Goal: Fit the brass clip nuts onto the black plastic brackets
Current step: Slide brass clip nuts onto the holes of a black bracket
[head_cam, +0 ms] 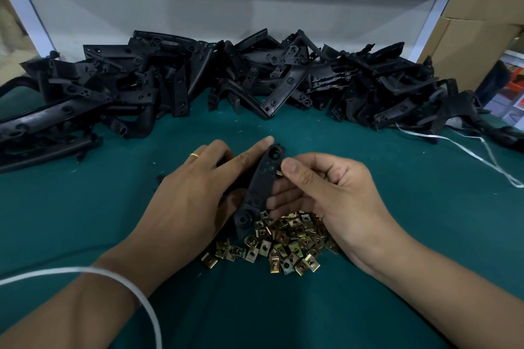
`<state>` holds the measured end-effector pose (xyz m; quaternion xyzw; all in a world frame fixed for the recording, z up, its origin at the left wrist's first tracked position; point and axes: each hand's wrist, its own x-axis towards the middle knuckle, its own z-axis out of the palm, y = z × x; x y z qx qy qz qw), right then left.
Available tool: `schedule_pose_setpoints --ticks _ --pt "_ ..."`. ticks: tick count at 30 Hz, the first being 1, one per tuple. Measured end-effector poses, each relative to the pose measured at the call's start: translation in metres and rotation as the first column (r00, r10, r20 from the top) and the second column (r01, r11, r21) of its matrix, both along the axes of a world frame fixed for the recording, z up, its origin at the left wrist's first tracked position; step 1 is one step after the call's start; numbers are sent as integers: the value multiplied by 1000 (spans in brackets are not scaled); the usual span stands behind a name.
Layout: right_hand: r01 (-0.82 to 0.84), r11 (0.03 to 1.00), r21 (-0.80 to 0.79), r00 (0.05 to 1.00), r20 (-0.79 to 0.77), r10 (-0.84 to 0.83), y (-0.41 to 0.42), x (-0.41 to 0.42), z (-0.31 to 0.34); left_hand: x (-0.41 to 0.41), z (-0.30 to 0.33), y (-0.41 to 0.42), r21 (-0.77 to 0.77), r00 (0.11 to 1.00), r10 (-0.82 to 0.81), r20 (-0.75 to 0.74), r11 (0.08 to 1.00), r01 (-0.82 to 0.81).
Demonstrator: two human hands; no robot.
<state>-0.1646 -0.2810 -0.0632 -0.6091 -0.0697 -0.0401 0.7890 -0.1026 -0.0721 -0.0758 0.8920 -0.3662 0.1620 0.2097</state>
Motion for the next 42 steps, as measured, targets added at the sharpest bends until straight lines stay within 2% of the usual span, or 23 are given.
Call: schedule_pose_setpoints --ticks 6,20,28,33,37,42 --pt "-42 999 32 999 21 41 -2 -1 1 0 -1 1 -32 1000 7 -9 999 -7" --pt "1 1000 19 1000 -21 0 2 -2 0 2 -2 2 -26 1000 -14 -12 1000 14" --pt "61 995 -79 998 20 -60 4 -4 0 0 -2 0 -32 1000 -8 9 999 8" --pt "68 994 -89 997 34 -65 6 -7 0 0 -2 -4 -10 999 -21 42 1000 21" --pt "65 993 -101 995 79 -57 6 -3 -3 -2 -3 -3 -28 998 -62 14 998 63" --pt "142 956 -256 974 210 -89 -12 9 -1 3 -2 0 -92 997 -77 11 993 78"
